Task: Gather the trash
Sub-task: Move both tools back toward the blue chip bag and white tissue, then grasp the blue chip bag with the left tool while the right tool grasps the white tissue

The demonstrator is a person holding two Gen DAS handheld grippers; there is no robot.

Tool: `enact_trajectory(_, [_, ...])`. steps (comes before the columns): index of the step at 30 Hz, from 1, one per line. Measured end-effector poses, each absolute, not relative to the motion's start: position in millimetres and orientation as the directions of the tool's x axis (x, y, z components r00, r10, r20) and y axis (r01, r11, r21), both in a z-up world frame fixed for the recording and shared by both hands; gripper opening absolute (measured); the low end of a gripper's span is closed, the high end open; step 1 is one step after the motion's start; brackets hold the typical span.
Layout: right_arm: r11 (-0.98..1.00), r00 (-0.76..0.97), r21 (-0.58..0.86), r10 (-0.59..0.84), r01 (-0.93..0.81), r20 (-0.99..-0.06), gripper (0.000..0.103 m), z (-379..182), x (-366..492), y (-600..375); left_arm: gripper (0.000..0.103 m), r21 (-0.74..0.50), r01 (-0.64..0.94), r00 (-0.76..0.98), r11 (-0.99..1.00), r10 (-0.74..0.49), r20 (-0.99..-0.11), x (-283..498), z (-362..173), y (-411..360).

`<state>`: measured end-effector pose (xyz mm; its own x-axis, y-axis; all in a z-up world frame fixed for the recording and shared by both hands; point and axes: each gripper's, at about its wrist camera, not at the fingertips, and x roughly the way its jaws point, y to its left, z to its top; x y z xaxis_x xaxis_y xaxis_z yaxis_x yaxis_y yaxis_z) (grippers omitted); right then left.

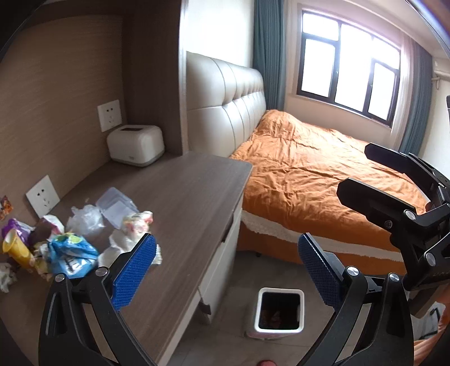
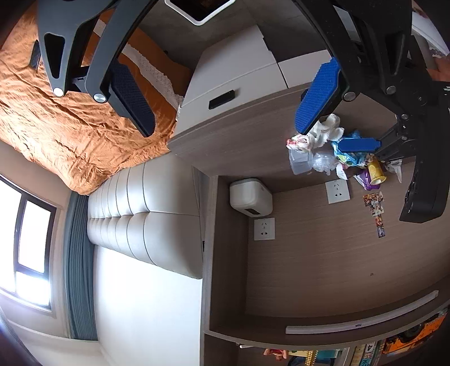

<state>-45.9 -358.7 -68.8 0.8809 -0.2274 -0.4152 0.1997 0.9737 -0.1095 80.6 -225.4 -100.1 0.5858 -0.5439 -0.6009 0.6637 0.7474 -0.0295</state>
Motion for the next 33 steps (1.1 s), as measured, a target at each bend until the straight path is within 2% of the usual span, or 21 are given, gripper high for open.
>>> enact_trajectory(16, [0.984, 0.891, -0.139, -0.162, 0.112, -0.425, 0.099, -60, 20, -256, 0.099, 0.024, 0.557, 0.687, 0.830, -0.445, -0.575, 133, -84, -89])
enact_trajectory(27, [0.981, 0.880, -0.165, -0.163, 0.098, -0.445, 0.099, -72, 54, -215, 0.099, 0.028, 0.568, 0.681, 0.823, -0.451, -0.577, 156, -89, -60])
enact_trajectory(33, [0.976, 0.852, -0.157, -0.207, 0.149, -0.481, 0.099, -90, 75, -210, 0.099, 0.023, 0.593, 0.652, 0.805, -0.463, -0.600, 176, -99, -53])
